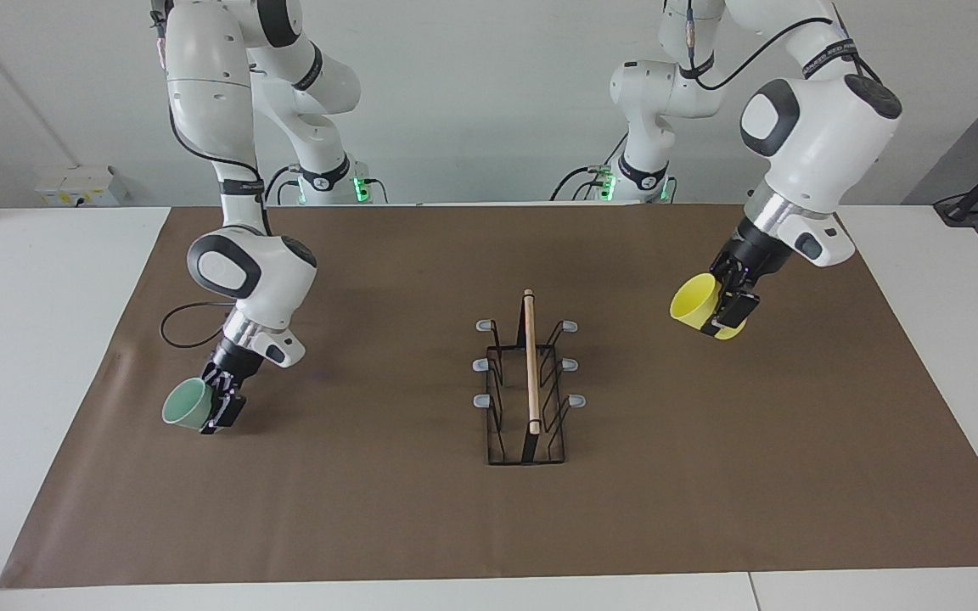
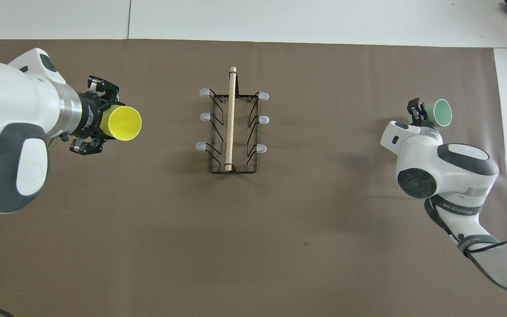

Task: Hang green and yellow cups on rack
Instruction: 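Lift the yellow cup with the left gripper while the right gripper lifts the green cup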

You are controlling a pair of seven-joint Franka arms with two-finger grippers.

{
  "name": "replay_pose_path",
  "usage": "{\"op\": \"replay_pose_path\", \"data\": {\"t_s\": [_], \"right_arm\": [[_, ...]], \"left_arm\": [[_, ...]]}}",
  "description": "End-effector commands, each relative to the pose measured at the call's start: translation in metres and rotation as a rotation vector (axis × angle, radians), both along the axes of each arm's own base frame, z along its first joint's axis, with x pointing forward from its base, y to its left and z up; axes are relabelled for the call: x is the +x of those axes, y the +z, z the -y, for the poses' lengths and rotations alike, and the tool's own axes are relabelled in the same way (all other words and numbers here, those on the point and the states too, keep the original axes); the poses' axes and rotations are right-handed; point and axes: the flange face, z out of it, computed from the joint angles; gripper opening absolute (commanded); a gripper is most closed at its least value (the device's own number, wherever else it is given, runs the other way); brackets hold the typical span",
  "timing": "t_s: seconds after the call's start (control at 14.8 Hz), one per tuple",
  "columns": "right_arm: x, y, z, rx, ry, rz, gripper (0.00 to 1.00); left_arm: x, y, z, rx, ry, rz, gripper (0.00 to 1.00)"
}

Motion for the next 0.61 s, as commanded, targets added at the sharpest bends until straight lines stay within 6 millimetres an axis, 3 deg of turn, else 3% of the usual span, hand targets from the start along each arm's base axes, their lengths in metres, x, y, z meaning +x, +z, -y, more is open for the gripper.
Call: {"op": "replay_pose_path", "data": {"t_s": [0.0, 0.2, 0.41, 0.54], "right_arm": [[-0.006, 0.017, 0.000, 0.054, 0.029, 0.013, 0.00], [-0.001, 0.027, -0.007, 0.068, 0.025, 0.034, 0.00], [0.014, 0.048, -0.021, 0.096, -0.029, 0.078, 0.00], [0.025, 0.066, -0.051, 0.100, -0.063, 0.111, 0.00]], "left_arm": [[-0.017, 0.004, 0.040, 0.138, 0.036, 0.019, 0.00], [-0.037, -0.003, 0.088, 0.298, 0.091, 0.085, 0.00], [-0.039, -0.022, 0.102, 0.435, 0.144, 0.114, 0.00], [-0.039, -0.027, 0.113, 0.494, 0.175, 0.119, 0.00]]}}
